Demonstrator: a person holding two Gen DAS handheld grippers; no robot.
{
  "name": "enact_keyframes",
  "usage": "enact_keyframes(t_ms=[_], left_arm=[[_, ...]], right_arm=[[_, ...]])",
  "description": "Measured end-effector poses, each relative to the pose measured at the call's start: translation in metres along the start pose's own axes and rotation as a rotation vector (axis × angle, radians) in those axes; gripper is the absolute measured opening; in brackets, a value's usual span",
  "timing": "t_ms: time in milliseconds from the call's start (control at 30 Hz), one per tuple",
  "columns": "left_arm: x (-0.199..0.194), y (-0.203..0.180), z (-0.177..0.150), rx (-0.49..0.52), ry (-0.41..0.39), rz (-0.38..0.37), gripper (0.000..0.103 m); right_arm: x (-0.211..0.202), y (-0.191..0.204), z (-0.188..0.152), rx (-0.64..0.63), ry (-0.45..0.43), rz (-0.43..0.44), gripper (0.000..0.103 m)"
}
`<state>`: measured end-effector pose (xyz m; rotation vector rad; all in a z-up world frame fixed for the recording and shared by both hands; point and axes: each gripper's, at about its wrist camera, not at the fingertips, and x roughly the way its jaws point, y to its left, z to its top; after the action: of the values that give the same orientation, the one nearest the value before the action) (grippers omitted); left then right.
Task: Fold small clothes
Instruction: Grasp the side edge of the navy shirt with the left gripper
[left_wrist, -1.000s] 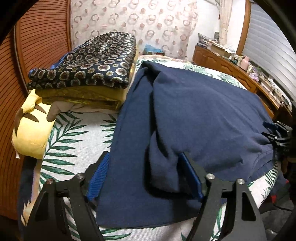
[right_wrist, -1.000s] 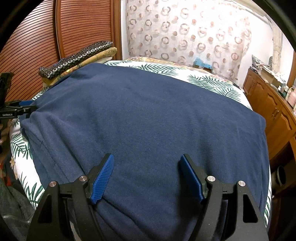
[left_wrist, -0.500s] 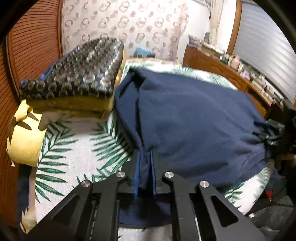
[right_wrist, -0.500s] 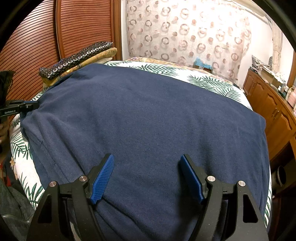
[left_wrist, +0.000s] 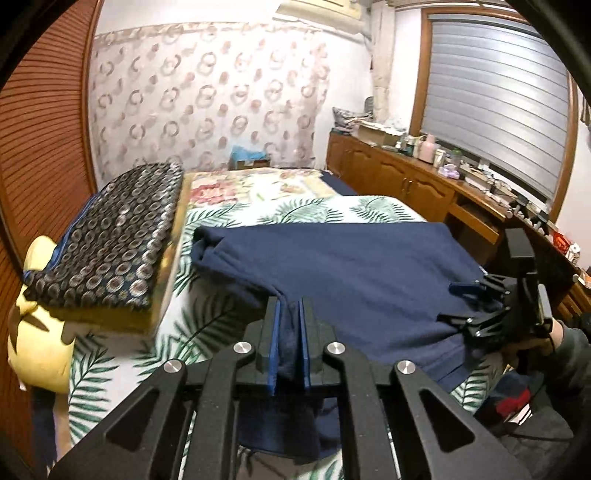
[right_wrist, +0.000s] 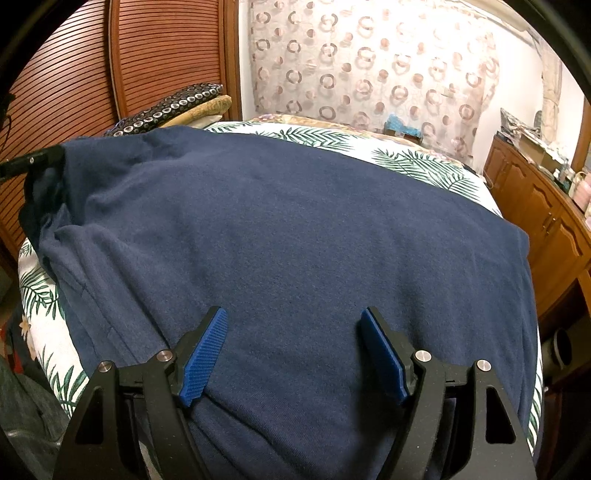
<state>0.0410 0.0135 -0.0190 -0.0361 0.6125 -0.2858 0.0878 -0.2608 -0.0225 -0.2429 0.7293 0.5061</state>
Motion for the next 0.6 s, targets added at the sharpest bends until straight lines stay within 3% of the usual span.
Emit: enact_keyframes(t_ms=[67,233,333,500,600], left_arm=[[0.002,-0.003,0.005,0.011,-0.009,-0.011,0.01],[0.008,-0.008,0.015,0.025,-0.022,-0.038,0.01],[0.013,-0.016,0.021,0.035,-0.024,-0.052,0.01],[0.019,-0.027,0.022,0.052,-0.023,-0.07,0.01],[0.022,-0.029,0.021,0.054,-0.018,-0.078,0.01]], right_arm=[[-0.001,-0.004,-0.001,0.042,0.02,-0.04,0.085],[-0.016,-0.014,-0.011,0.131,0.037,-0.035,0.086],[-0.023,-0.016,-0.019,0.123,0.065,-0.068,0.086],[-0.033,-0.013,-0.03,0.118,0.061,-0.041,0.087],[-0.037,-0.003,-0.031,0.084,0.052,-0.081,0.088]])
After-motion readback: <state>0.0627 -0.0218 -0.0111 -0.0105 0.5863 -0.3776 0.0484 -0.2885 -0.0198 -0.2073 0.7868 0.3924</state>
